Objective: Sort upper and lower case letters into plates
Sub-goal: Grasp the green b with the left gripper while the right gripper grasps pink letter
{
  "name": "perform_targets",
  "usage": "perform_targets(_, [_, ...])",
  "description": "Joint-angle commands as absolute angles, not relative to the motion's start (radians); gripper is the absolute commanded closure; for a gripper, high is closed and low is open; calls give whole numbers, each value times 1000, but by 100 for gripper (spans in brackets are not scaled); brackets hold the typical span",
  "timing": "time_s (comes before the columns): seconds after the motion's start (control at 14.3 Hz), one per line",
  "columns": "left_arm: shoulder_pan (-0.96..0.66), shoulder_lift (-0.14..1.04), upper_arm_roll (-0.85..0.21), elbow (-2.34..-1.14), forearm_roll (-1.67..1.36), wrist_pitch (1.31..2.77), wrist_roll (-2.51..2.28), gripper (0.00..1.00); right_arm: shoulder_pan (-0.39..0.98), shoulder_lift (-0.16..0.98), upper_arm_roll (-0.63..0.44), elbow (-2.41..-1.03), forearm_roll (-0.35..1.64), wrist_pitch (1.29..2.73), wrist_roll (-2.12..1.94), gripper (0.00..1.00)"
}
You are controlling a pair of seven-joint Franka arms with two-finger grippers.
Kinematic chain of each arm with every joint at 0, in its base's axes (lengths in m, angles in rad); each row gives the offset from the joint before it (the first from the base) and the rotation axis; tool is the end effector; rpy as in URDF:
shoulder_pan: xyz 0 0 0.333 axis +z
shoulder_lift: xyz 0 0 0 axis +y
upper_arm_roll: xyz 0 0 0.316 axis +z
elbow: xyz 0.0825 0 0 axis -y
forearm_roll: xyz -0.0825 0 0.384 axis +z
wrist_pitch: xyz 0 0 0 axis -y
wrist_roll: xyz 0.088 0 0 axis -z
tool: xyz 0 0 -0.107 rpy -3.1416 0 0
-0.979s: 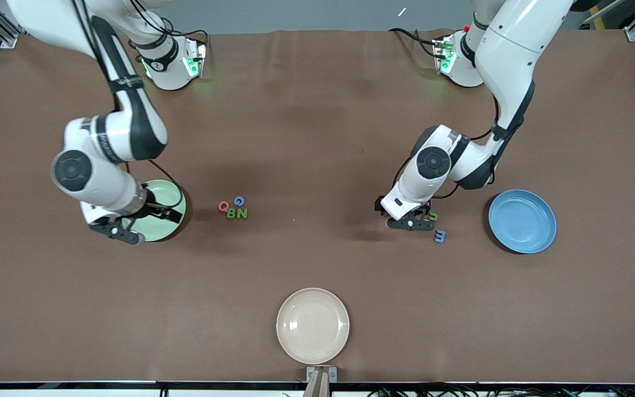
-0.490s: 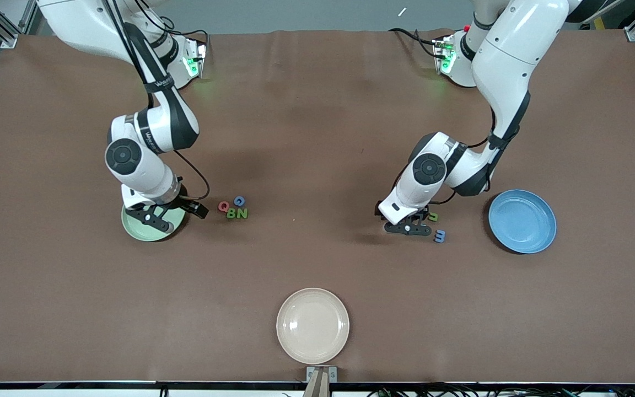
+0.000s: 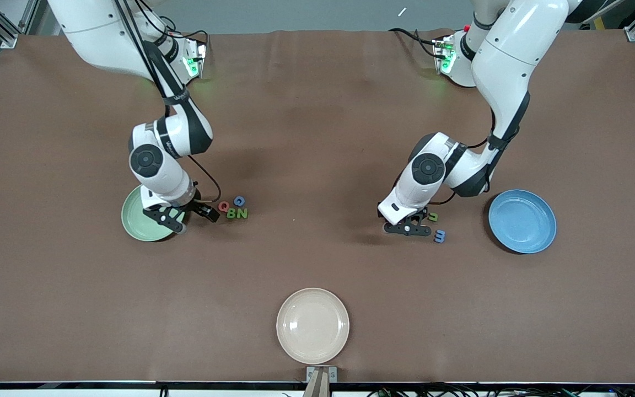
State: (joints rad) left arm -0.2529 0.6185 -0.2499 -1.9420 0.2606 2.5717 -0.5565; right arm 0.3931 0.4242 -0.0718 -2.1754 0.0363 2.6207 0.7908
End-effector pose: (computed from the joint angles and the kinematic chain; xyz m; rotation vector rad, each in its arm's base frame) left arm 0.5452 -0.2994 0.1721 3.1158 -0.1816 0.0565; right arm 0.5359 0.1770 0.1961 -3.0435 0.7676 -0.0392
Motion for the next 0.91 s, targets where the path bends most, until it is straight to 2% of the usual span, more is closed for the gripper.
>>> perform_targets(0.0, [-256, 650, -245, -1922, 302, 2583, -591, 56, 426, 451, -81, -2187, 32, 2671, 844, 0])
perform_targets(0.28, [-258, 650, -245, -1922, 304, 2583, -624, 67, 458, 471, -81, -2189, 32, 2683, 880, 0])
perform_targets(0.63, [-242, 628, -247, -1924, 305, 2562, -632, 74, 485, 480, -84, -2189, 31, 2681, 916, 0])
perform_targets(0.84, [-230, 545, -250, -1927, 305, 2453, -632, 73, 500, 480, -83, -2189, 31, 2680, 951, 0])
